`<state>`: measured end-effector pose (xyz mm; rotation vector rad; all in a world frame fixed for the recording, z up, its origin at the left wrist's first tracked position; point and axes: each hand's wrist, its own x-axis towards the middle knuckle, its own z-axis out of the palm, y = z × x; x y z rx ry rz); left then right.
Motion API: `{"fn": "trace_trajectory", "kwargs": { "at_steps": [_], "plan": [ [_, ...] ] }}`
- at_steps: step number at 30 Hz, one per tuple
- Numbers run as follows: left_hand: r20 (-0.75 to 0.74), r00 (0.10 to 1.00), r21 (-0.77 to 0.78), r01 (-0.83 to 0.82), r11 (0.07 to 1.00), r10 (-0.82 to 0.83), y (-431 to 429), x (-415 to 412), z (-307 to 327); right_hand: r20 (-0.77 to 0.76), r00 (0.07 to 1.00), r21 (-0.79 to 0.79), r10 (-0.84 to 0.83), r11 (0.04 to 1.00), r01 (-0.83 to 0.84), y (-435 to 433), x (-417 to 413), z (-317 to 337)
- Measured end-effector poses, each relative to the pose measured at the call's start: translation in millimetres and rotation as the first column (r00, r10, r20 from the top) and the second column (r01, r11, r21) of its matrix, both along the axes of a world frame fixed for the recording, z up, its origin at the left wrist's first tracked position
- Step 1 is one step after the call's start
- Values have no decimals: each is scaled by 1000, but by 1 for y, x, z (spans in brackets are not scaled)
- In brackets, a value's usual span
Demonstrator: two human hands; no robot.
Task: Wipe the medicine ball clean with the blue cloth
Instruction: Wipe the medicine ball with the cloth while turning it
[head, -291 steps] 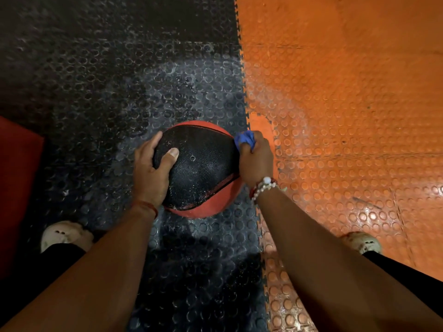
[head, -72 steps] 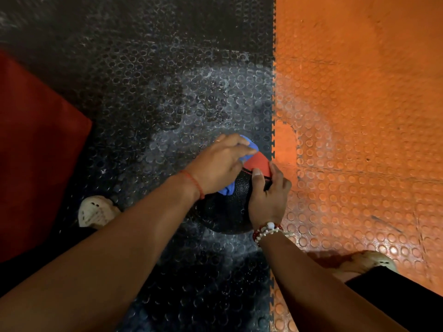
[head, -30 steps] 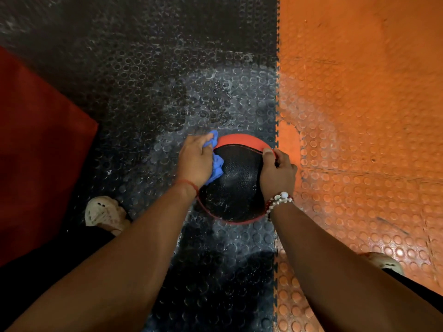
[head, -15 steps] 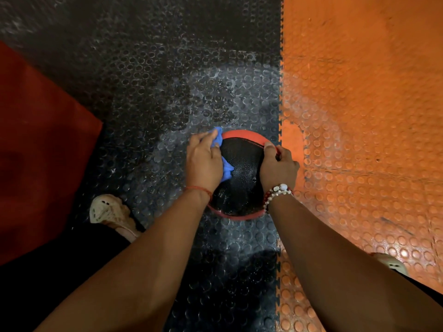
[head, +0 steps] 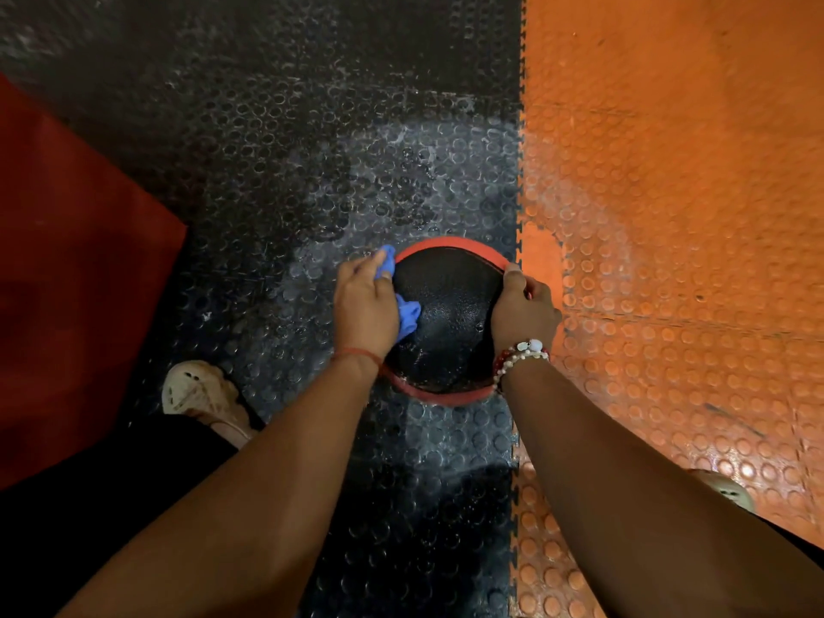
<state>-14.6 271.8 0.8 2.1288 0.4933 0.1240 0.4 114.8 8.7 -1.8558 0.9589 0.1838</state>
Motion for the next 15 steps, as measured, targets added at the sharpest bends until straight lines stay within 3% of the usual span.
{"fn": "trace_trajectory", "kwargs": {
  "at_steps": [2,5,8,10,12,15],
  "plan": [
    [56,998,39,12,999,-15,-5,-17,0,-5,1000,-12,6,1000,-6,-2,-1,-1],
    [187,962,160,168,973,-197,-24,-44,4,1,1000,-19,8,1000,-8,-5,0,-4],
    [268,838,321,387,864,-475,-31,-37,7,8,1000,-3,-17,1000,17,-6,1,-8],
    [269,781,369,457,809,-564,-25,-20,8,8,999,11,-50,999,50,-7,0,-10],
    [230,818,337,441,832,-527,-19,-2,5,7,996,22,-87,996,87,-8,0,-11],
    [165,948,123,253,960,-271,-14,13,3,-22,992,35,-124,992,124,-6,5,-10]
  ]
}}
